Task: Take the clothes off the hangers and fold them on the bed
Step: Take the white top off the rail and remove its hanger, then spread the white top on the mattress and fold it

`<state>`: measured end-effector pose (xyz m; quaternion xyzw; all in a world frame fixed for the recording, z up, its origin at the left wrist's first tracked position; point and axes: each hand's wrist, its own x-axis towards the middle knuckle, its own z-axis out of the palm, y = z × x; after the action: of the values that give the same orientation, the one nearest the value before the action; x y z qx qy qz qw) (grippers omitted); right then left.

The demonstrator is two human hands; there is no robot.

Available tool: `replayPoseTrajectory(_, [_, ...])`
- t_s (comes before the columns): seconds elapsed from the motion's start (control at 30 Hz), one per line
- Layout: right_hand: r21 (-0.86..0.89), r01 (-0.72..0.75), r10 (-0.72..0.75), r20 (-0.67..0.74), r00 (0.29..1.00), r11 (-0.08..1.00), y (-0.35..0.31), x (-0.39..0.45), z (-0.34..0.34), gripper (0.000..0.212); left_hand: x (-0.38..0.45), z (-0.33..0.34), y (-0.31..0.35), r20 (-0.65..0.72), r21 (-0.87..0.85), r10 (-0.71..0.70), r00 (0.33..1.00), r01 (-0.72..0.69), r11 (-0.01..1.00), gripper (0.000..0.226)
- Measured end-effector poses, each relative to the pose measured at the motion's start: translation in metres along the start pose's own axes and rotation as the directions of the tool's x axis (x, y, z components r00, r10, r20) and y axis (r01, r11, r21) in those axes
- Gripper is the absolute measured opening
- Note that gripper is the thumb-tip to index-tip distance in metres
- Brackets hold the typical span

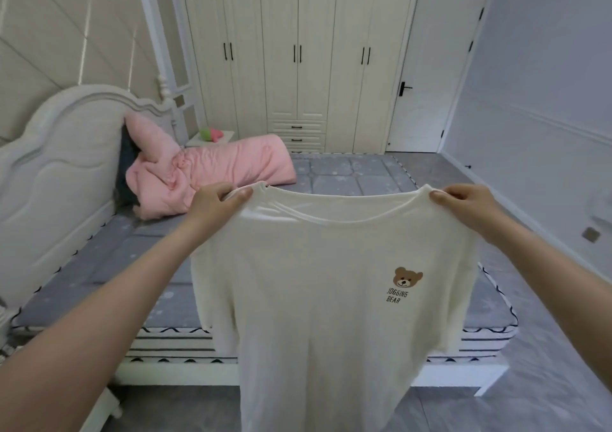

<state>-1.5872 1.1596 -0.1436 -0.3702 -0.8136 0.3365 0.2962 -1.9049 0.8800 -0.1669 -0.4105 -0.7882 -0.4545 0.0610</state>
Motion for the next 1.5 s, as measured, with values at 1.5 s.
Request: replayPoseTrajectory(1.5, [-0.45,-0.247,0.353,0.167,0.921,0.858,0.36,0.556,0.399,0.018,0.387,0.501,-0.45,0.329,0.259,-0.495,0.805,0.427,0.866,0.046])
